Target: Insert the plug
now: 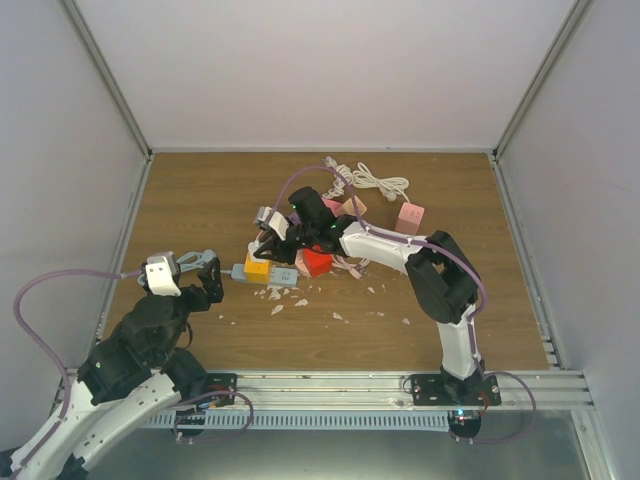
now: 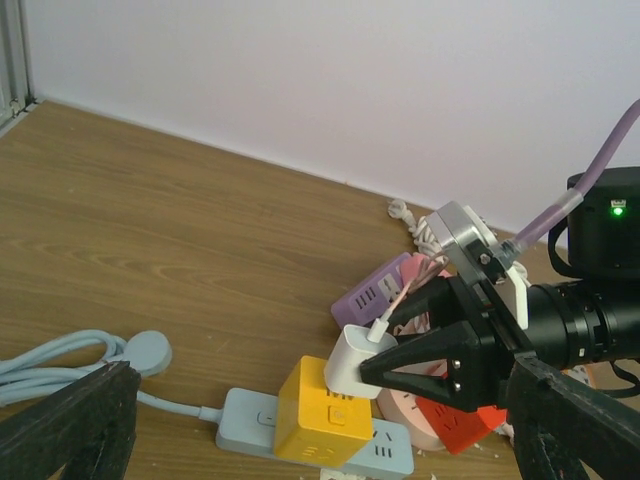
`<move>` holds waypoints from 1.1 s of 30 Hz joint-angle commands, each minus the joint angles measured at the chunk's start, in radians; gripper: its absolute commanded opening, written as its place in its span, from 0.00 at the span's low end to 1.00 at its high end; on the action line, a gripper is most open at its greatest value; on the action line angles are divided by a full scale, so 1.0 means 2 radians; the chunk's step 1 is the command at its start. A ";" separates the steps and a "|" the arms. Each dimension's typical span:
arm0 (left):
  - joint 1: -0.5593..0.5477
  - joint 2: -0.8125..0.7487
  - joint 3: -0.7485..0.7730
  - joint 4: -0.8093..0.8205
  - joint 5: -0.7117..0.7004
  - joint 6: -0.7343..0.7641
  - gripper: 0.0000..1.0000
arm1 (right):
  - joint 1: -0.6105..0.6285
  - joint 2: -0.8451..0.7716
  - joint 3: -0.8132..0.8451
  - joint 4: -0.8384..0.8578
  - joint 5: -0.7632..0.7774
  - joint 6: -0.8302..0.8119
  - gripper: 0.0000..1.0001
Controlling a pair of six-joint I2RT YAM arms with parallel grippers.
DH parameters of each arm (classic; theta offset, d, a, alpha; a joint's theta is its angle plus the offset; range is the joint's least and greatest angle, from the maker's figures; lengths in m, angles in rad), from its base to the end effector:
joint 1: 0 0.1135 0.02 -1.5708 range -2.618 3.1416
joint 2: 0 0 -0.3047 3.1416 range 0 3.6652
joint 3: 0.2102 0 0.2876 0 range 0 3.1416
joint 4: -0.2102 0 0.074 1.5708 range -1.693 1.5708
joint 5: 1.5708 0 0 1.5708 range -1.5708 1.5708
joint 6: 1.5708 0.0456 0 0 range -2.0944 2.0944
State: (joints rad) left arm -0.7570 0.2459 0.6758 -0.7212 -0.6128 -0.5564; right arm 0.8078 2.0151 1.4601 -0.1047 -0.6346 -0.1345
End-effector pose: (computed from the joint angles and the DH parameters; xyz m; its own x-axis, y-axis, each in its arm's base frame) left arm 0.0629 -0.0233 0.3275 -0.2625 -0.3464 -0.9006 0.0267 0.9304 -0.3656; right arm 0.3323 0.3867 0.2235 -0.2983 -0.4682 -0.8318 -0.9544 0.1566 0.2541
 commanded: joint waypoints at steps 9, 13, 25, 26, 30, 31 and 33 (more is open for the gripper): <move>0.001 -0.004 -0.007 0.030 -0.002 0.006 0.99 | 0.010 0.018 0.014 0.008 0.011 0.001 0.01; 0.001 -0.003 -0.007 0.030 -0.002 0.006 0.99 | 0.013 0.021 0.013 0.004 0.020 -0.003 0.01; 0.001 -0.003 -0.007 0.030 -0.002 0.007 0.99 | 0.015 0.018 -0.014 -0.009 0.056 -0.027 0.01; 0.001 -0.003 -0.007 0.030 -0.002 0.007 0.99 | 0.015 0.017 -0.020 -0.008 0.063 -0.031 0.01; 0.001 -0.002 -0.008 0.031 -0.003 0.007 0.99 | 0.020 0.004 -0.055 0.007 0.102 -0.049 0.01; 0.001 -0.001 -0.008 0.031 -0.003 0.007 0.99 | 0.021 0.002 -0.061 0.009 0.107 -0.054 0.00; 0.001 0.001 -0.008 0.032 -0.003 0.007 0.99 | 0.022 -0.001 -0.072 0.009 0.120 -0.062 0.00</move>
State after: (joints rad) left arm -0.7570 0.2459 0.6708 -0.7147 -0.6106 -0.5484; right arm 0.8387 1.9961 1.3949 -0.0143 -0.5354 -0.1909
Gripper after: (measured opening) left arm 0.990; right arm 0.281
